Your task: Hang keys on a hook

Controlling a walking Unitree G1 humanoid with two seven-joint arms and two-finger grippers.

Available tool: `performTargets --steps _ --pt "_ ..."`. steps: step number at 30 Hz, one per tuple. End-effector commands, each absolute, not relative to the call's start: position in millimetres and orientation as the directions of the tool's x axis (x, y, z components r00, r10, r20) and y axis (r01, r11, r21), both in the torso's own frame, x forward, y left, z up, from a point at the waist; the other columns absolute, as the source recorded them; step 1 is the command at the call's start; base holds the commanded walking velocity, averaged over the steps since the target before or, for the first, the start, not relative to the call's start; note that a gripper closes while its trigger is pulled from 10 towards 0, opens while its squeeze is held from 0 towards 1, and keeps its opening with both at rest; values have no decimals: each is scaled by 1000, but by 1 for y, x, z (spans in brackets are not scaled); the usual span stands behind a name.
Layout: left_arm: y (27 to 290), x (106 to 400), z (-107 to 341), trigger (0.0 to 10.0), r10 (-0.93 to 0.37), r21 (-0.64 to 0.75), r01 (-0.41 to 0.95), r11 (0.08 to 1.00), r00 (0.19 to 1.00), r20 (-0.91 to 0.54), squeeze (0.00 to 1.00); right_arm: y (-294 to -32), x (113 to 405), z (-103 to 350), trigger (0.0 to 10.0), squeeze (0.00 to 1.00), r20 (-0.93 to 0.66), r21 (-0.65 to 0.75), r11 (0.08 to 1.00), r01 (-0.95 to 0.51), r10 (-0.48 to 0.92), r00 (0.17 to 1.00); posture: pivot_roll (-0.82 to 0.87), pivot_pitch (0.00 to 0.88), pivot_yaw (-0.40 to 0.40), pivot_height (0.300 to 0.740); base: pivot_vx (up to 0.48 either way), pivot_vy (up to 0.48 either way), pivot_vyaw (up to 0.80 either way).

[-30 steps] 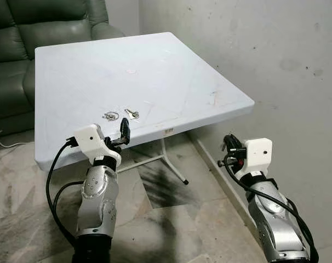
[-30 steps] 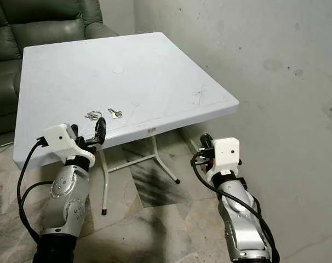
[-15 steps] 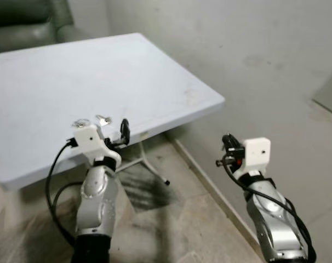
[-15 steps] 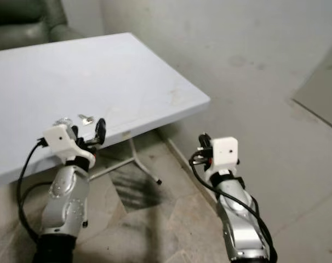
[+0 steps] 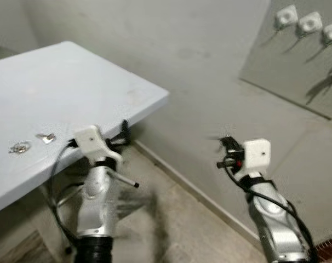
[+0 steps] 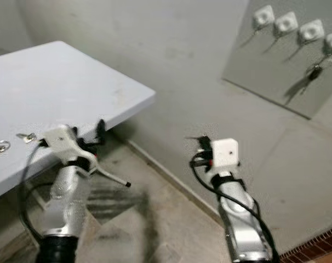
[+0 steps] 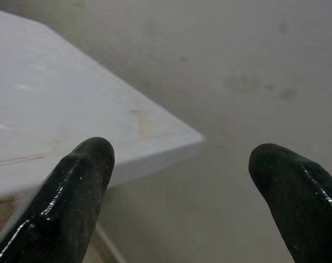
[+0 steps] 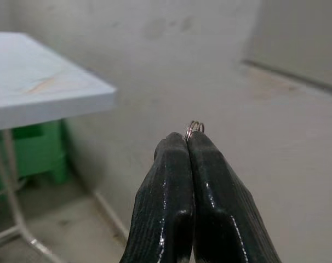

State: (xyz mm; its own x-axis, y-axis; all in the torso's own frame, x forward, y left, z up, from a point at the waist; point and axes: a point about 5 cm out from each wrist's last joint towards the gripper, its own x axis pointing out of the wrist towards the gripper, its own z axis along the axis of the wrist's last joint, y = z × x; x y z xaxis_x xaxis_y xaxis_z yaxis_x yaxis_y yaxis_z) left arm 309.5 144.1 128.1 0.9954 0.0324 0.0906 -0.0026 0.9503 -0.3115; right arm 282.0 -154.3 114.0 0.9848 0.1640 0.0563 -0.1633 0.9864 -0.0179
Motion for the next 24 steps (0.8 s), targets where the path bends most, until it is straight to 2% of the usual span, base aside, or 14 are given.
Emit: performTargets --steps 1,24 --pt "145 310 128 10000 40 -318 -13 948 996 81 0 -153 284 117 10000 0 64 -21 986 -166 167 984 -72 0 -55 740 0 0 -744" --pt "145 311 127 10000 32 -298 -10 954 997 70 0 -152 284 117 10000 0 63 -16 987 -160 160 985 -71 0 -51 740 0 0 -738"
